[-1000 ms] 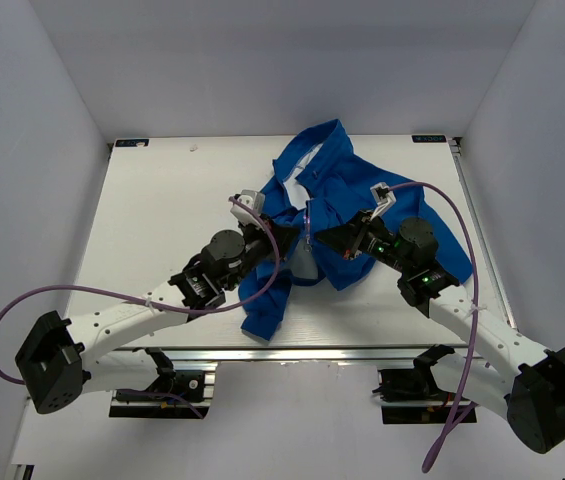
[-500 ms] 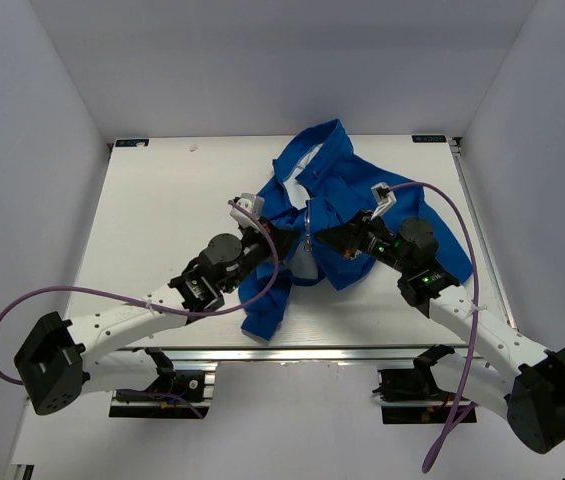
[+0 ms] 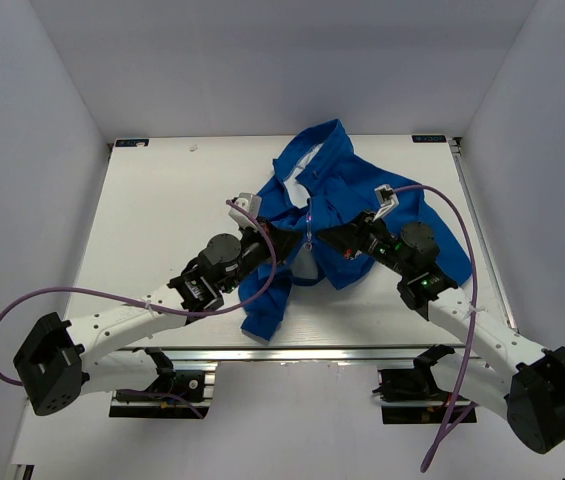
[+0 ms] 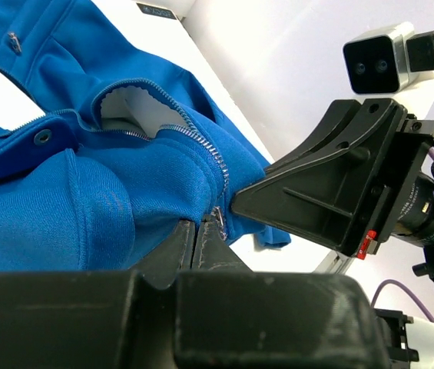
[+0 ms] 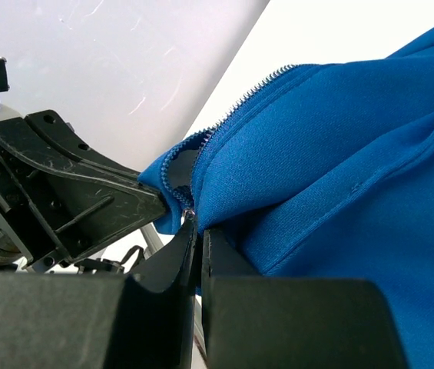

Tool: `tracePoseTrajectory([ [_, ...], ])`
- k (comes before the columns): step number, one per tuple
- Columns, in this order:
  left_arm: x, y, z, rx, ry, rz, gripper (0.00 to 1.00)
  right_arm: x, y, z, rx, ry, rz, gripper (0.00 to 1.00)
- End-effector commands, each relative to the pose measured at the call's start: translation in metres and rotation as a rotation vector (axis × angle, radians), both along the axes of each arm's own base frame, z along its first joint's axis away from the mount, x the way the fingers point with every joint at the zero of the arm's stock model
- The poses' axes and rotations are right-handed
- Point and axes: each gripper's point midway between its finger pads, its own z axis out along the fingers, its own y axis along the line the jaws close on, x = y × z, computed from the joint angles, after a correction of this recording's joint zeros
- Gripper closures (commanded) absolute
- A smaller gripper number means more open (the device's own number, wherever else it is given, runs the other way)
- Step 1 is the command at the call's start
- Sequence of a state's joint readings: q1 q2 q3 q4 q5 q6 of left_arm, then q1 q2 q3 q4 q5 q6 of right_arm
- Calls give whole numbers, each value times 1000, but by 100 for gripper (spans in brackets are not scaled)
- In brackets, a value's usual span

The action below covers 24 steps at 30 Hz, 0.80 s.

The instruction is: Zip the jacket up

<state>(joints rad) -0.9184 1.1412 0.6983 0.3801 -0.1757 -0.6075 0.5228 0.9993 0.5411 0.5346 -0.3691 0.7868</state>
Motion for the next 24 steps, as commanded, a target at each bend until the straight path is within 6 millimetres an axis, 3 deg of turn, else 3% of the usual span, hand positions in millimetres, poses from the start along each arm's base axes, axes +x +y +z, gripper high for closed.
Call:
tracePoseTrajectory([
  [1, -15, -5, 20, -65, -8, -71, 100, -2, 0, 35, 85, -106, 3, 100],
  [6, -22, -9, 16, -53, 0, -115, 100, -1, -2, 37, 93, -111, -14, 100],
  [21, -48, -18, -22, 101, 60, -281, 100, 7, -7, 65, 118, -174, -65, 100],
  [24, -54, -20, -23, 99, 60, -313, 100, 10, -10, 62, 99, -163, -91, 100],
])
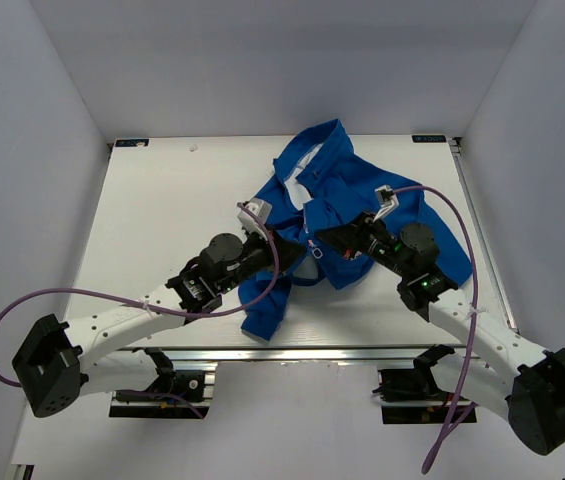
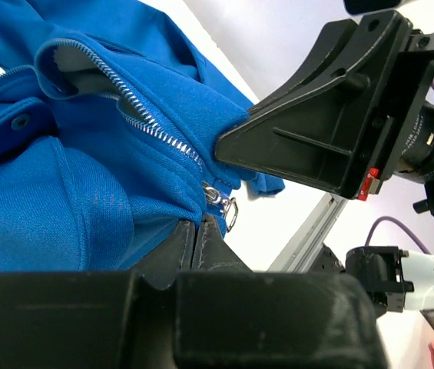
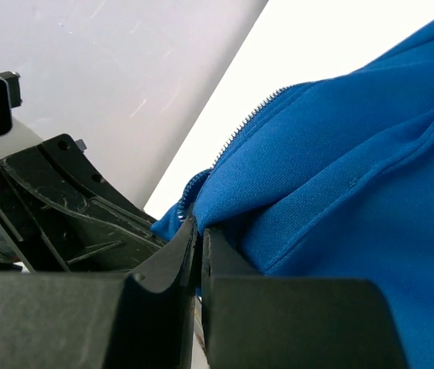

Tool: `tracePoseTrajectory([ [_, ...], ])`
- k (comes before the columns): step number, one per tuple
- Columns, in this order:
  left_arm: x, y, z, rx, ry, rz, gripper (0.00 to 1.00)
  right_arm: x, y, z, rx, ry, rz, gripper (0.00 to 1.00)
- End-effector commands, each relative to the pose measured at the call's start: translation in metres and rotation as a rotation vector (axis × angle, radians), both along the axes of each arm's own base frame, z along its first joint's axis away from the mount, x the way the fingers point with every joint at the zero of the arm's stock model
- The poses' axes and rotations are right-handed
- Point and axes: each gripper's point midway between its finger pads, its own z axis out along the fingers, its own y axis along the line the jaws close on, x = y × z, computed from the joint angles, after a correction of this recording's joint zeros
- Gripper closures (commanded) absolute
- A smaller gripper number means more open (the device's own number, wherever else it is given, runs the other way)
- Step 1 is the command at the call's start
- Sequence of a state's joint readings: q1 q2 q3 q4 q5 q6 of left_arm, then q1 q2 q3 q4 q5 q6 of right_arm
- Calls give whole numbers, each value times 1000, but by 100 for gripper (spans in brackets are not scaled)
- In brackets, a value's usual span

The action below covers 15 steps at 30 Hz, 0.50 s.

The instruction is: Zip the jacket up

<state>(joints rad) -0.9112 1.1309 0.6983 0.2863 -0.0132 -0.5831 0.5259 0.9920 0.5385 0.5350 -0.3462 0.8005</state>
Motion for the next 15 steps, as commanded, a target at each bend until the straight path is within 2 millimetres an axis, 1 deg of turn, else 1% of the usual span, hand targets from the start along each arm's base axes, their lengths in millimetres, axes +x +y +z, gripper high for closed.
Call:
tracePoseTrajectory([
  [1, -30, -10, -5, 26, 28, -158, 100, 10, -10, 55, 75, -154, -79, 100],
  [4, -26, -7, -11, 48, 46, -127, 100, 11, -11, 45, 33, -129, -88, 100],
  [5, -21, -5, -9, 49, 44, -99, 100, 11, -11, 33, 0, -85, -86, 100],
  [7, -19, -6, -8, 46, 45, -88, 100, 10, -13, 17, -35, -33, -92, 100],
  [8, -18, -6, -7, 41, 49, -81, 100, 9, -14, 4, -61, 11, -97, 100],
  [9, -16, -7, -5, 37, 42, -80, 100, 10, -16, 1, -60, 22, -111, 100],
  [10, -16, -9, -7, 41, 46, -83, 100, 8, -18, -10, -68, 39, -115, 100],
  [11, -16, -10, -8, 41, 46, -89, 100, 7, -19, -12, -64, 44, -117, 100],
  [14, -19, -16, -14, 48, 63, -119, 100, 4, -17, -5, -36, 27, -99, 100],
  [15, -20, -17, -15, 44, 69, -130, 100, 3, -15, 1, -21, 8, -87, 100],
])
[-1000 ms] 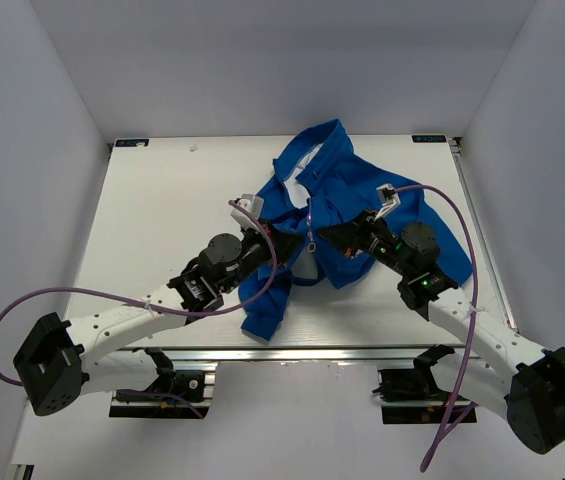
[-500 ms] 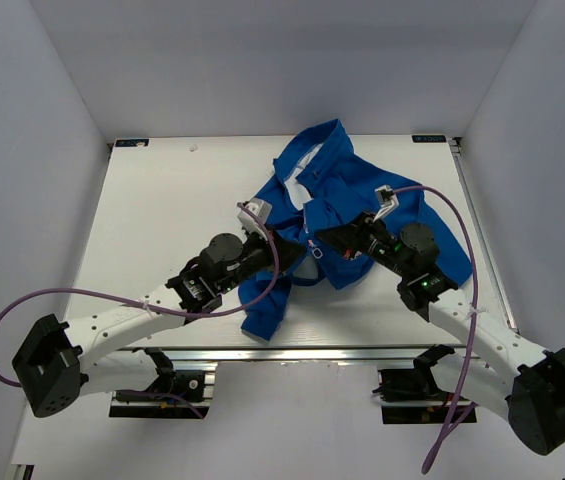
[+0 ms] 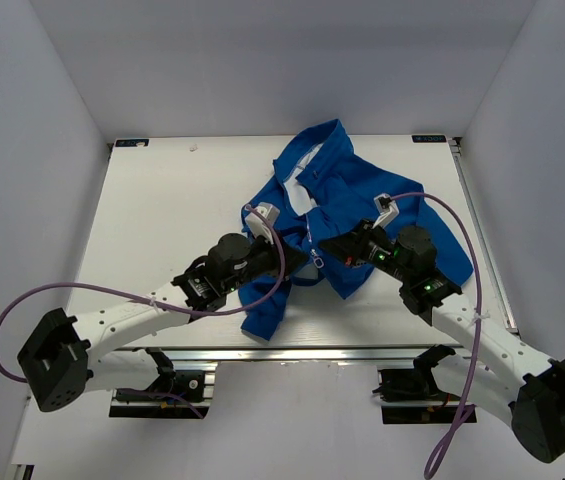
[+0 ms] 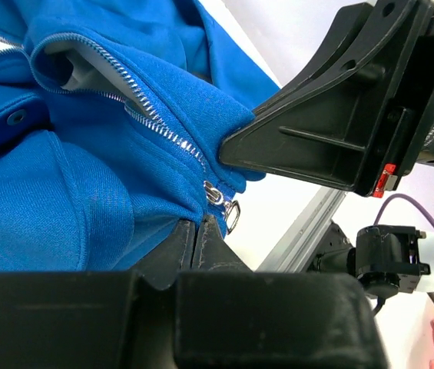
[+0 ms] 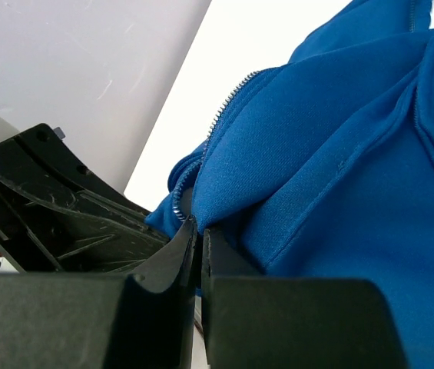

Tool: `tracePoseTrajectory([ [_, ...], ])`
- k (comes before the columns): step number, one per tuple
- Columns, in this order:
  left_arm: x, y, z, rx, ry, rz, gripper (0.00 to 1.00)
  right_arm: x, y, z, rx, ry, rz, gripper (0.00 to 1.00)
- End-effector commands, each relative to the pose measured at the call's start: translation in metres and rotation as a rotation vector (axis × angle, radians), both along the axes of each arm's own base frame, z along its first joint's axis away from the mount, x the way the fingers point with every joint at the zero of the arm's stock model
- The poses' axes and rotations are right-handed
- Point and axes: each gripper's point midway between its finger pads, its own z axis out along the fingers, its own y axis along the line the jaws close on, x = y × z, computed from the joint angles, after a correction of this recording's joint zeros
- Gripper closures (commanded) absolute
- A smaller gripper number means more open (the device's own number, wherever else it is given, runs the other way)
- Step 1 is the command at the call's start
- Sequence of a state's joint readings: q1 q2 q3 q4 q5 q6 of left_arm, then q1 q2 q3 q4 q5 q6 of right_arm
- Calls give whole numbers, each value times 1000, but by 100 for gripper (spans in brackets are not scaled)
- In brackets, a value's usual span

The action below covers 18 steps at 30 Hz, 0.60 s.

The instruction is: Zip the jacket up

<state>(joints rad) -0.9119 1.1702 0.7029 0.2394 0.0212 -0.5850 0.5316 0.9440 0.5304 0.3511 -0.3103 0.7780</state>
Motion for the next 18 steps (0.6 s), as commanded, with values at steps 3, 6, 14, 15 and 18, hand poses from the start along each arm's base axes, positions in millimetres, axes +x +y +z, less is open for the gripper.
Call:
tracePoseTrajectory([
  [3, -19, -14, 12, -43, 23, -108, 100, 12, -6, 37, 82, -113, -66, 100],
  [6, -20, -10, 13, -57, 22, -98, 100, 15, -6, 39, 58, -124, -68, 100],
  [14, -24, -7, 3, -2, 19, -118, 100, 17, -7, 29, 28, -84, -81, 100],
  [15, -25, -7, 0, 8, 23, -123, 100, 17, -8, 25, 31, -73, -87, 100],
  [18, -26, -7, -3, 20, 37, -129, 100, 17, -5, 29, 39, -74, -72, 100],
])
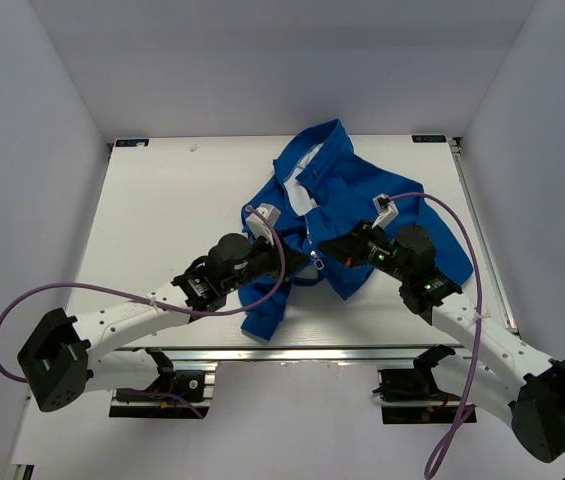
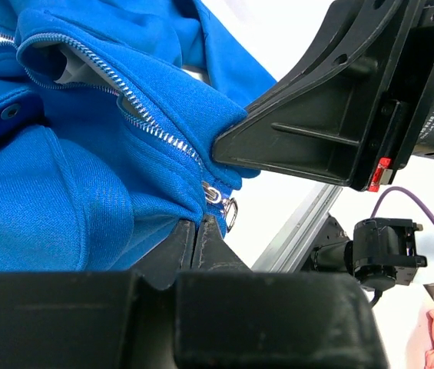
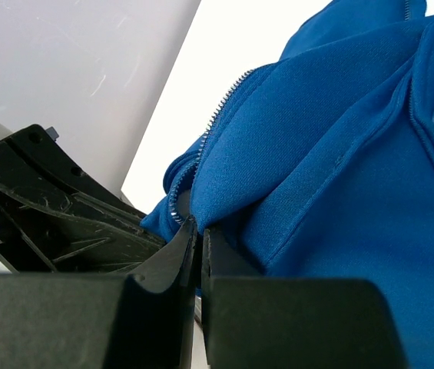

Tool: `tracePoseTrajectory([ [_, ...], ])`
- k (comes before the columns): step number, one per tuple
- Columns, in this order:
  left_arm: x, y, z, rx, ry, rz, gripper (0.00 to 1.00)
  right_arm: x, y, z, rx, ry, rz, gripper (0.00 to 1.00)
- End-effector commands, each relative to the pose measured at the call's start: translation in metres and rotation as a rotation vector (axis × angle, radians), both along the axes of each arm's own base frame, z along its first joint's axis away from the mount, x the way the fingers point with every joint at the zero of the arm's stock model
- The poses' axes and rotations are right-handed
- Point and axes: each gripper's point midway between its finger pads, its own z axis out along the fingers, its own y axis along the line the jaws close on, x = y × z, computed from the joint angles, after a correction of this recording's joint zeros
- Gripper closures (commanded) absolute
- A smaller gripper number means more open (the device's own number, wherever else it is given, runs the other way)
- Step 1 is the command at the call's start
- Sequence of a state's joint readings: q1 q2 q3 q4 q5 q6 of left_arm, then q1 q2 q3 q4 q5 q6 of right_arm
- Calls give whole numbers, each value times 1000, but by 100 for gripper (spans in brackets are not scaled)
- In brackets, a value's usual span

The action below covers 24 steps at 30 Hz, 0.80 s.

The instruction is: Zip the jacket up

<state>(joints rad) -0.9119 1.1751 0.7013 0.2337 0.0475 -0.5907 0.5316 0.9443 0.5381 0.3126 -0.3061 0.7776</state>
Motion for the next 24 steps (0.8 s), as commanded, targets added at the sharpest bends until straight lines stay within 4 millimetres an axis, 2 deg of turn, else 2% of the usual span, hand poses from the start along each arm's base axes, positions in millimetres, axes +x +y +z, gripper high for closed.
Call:
tracePoseTrajectory([
  [1, -20, -5, -2, 21, 31, -92, 100, 17, -4, 35, 48, -104, -61, 100],
  [5, -7, 2, -9, 37, 98, 21, 100, 8, -4, 23, -9, -67, -24, 99],
  [6, -4, 2, -6, 34, 94, 35, 100, 4, -6, 11, -40, -24, -20, 95],
  [7, 0, 3, -6, 36, 93, 58, 100, 0, -7, 6, -57, -20, -7, 86],
  [10, 8, 1, -4, 34, 96, 89, 100, -14, -9, -7, -74, 19, 26, 83],
  [12, 10, -1, -6, 42, 106, 88, 100, -21, -12, -14, -91, 29, 38, 74],
  [13, 10, -3, -4, 38, 109, 88, 100, -24, -15, -21, -116, 53, 39, 65],
  [15, 10, -4, -7, 49, 122, 83, 100, -26, -19, -21, -151, 37, 37, 60],
  [16, 10, -5, -8, 50, 129, 85, 100, -29, -22, -26, -175, 59, 40, 53],
  [17, 8, -6, -9, 47, 141, 74, 100, -30, -23, -22, -180, 51, 41, 50],
  [19, 6, -6, -12, 50, 159, 73, 100, -32, -24, -21, -202, 42, 53, 39],
  [21, 4, -6, -15, 50, 180, 70, 100, -34, -28, -22, -240, 39, 59, 18],
  [22, 3, -6, -14, 47, 184, 72, 100, -35, -30, -23, -269, 34, 62, 14],
  [23, 2, -6, -15, 47, 194, 73, 100, -37, -36, -33, -327, 62, 50, 11],
  [24, 2, -5, -14, 46, 201, 75, 100, -34, -40, -24, -359, 44, 31, 11],
])
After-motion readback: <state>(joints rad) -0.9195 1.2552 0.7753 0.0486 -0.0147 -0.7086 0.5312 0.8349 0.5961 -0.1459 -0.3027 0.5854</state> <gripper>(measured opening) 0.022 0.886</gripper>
